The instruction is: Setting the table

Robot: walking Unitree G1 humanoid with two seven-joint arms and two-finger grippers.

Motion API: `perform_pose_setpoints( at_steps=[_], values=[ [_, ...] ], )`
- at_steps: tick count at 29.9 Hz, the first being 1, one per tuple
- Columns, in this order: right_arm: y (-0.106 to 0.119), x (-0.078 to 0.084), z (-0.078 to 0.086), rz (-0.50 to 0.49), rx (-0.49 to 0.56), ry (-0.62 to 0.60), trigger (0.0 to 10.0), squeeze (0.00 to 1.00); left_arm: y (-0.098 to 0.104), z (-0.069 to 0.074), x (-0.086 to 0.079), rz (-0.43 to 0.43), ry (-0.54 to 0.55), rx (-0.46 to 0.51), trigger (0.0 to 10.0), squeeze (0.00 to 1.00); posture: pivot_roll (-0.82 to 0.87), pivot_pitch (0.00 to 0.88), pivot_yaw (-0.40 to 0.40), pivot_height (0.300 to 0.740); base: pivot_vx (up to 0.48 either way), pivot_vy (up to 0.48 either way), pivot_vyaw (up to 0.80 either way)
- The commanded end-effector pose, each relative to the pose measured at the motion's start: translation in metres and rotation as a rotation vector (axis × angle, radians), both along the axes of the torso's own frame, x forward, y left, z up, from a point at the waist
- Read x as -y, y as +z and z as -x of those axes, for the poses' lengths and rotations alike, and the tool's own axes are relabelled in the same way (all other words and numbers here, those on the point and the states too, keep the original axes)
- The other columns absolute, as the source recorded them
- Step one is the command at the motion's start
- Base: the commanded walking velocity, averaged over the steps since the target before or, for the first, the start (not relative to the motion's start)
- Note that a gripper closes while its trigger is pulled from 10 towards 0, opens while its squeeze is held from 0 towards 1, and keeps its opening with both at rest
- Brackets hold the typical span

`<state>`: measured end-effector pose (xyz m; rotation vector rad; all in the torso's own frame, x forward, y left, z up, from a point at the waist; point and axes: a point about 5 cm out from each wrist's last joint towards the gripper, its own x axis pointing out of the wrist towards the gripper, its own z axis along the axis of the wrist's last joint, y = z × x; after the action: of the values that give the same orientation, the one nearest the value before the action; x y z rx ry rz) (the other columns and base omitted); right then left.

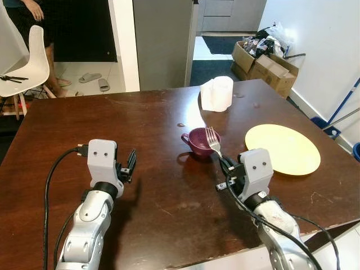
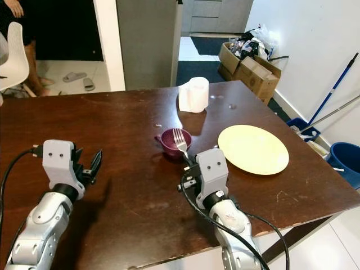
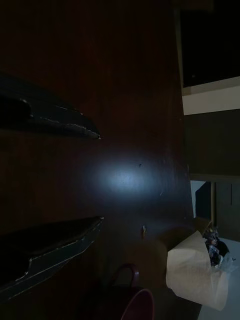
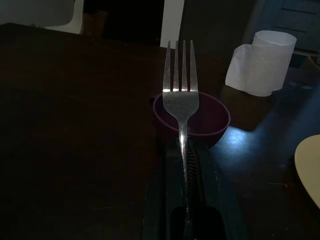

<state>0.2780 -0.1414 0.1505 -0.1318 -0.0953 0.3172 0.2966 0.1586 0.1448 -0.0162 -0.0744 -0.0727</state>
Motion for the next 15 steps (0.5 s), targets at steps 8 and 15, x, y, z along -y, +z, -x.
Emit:
perform_pose_setpoints(
  at_steps=[8,15],
  values=[
    [-0.0033,0.0007,-0.0017,-0.016,-0.007,-0.007,10.0,0.00,-0.0021,0.0007,-0.0004,-0.010,0.001,-0.011,10.0,0.00,-0.13,0.000,0.076,0.740,-0.032,0.000,0.00],
    [-0.0020,0.0031,-0.0039,-0.138,-0.032,-0.027,10.0,0.00,-0.0024,0.0012,-0.0011,-0.011,0.004,-0.013,10.0,0.00,-0.13,0.000,0.075,0.740,-0.339,0.000,0.00]
  ],
)
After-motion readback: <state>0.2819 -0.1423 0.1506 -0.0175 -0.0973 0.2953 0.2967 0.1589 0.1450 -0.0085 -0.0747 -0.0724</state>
